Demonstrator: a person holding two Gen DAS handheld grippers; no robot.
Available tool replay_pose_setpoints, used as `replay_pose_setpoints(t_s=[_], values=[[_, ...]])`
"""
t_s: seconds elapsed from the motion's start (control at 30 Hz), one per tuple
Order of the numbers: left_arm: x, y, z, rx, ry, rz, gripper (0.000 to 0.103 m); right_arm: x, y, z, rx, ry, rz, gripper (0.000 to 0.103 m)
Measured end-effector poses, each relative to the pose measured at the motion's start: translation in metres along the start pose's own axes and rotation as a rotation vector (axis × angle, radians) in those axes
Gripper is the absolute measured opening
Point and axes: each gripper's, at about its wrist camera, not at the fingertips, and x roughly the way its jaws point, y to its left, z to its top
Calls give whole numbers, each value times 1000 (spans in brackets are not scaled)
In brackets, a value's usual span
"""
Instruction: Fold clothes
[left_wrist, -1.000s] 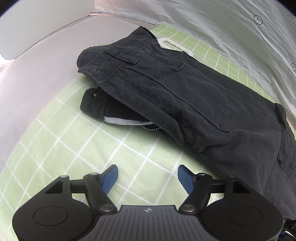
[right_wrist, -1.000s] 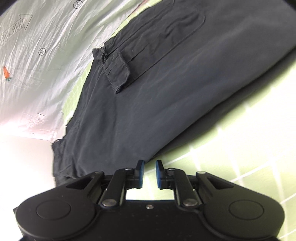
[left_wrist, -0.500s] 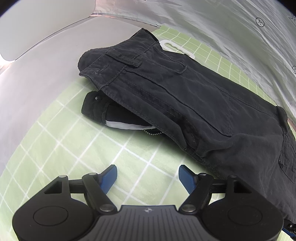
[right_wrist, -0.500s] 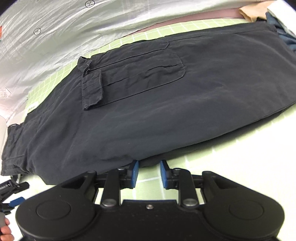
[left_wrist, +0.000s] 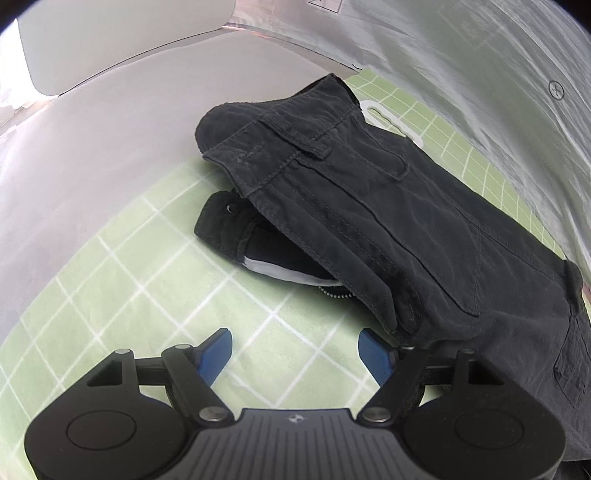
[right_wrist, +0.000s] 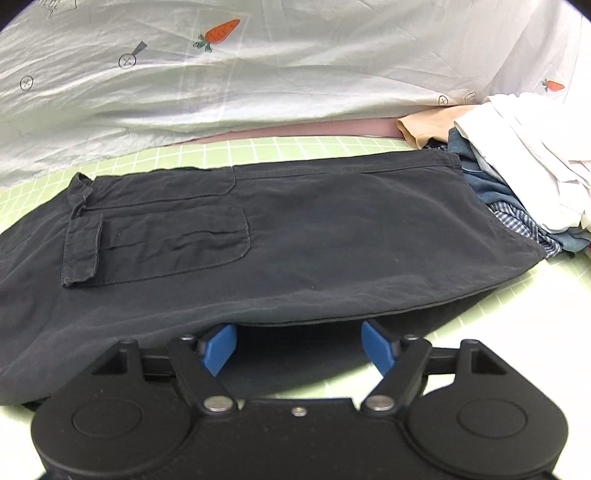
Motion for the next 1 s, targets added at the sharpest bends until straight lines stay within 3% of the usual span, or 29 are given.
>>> replay_pose_setpoints(t_s=[0.27, 0.4, 0.5, 0.67, 0.83, 1.0], values=[[-5, 12, 11, -59, -42, -20, 76, -3, 4, 13, 35, -67, -11, 77], [-5, 9, 15, -62, -51, -23, 77, -31, 10, 21, 40, -220, -40, 79], [-4, 6, 17, -62, -53, -37, 77, -35, 13, 30, 45, -259, -22, 90], [-6, 5, 17, -113, -73, -94, 77, 8, 23, 33, 13, -115, 26, 89], [-13, 4, 17, -114, -102, -119, 77, 54, 32, 11, 21, 95, -18, 87], [-5, 6, 21, -135, -104, -128, 80, 58, 24, 0, 76, 106, -3, 96]])
